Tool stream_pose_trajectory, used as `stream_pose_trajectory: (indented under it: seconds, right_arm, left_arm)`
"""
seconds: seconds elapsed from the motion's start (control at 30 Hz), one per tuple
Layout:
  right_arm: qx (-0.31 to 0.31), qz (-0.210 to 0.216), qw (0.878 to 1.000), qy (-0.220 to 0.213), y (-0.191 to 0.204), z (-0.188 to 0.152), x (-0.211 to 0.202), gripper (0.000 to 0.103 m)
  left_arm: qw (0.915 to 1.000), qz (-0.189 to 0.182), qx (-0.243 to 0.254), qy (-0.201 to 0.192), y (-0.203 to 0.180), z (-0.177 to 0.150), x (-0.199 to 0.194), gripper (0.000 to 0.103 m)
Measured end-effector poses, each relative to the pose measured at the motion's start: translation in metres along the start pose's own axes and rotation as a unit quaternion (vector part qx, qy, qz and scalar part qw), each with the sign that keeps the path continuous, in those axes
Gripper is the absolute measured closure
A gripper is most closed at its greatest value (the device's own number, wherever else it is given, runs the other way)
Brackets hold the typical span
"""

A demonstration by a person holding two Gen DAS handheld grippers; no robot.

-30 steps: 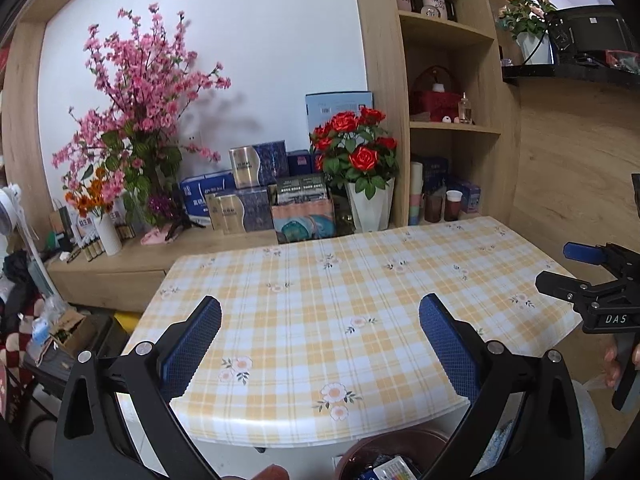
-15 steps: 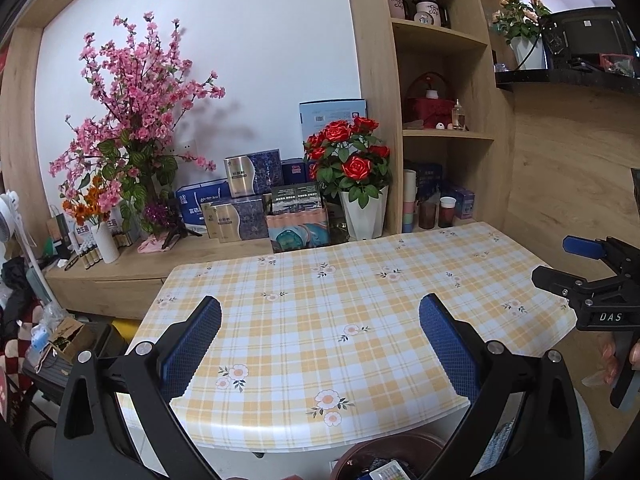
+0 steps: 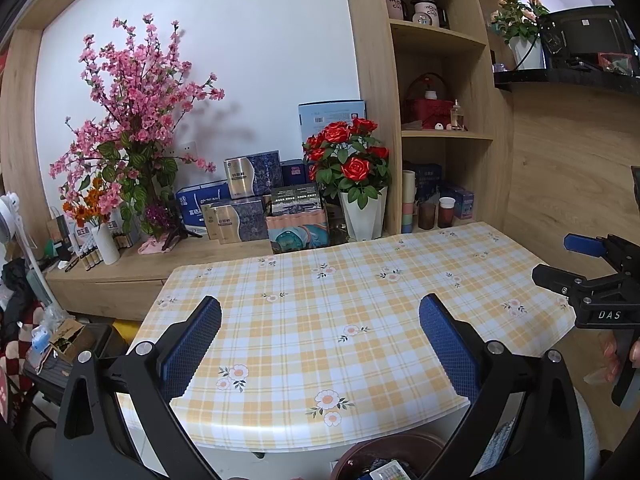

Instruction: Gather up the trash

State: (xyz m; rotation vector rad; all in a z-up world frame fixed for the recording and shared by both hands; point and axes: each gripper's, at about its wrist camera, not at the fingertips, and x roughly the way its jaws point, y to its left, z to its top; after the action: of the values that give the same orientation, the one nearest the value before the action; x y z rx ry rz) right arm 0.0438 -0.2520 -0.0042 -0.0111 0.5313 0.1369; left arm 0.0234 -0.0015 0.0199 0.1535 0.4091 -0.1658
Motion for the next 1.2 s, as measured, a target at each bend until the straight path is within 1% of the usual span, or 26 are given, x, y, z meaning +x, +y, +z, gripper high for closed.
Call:
stream_pose_trajectory:
  seconds: [0.57,0.83,1.2]
  right_arm:
    - [-0.003,-0.014,1.000,0.004,-0.0041,-0.0032,-0.0008,0.006]
    - [-0.002,-0.015,1.000,0.007,-0.0042,-0.0043,0.0006,0.006]
    - [-0.003,-0.020,1.000,0.008,-0.0035,-0.0081,0.0017,0.006]
  left_arm:
    - [1.0000,0.000,0.005,0.001,-0.0046,0.0000,-0.0012,0.006]
    - [0.9999,-0.006,0.011,0.000,-0.0070,-0.0010,-0.0010,0.006]
    - [1.0000,0.004,0.006,0.005,-0.0001,-0.0034,0.0011,0.006]
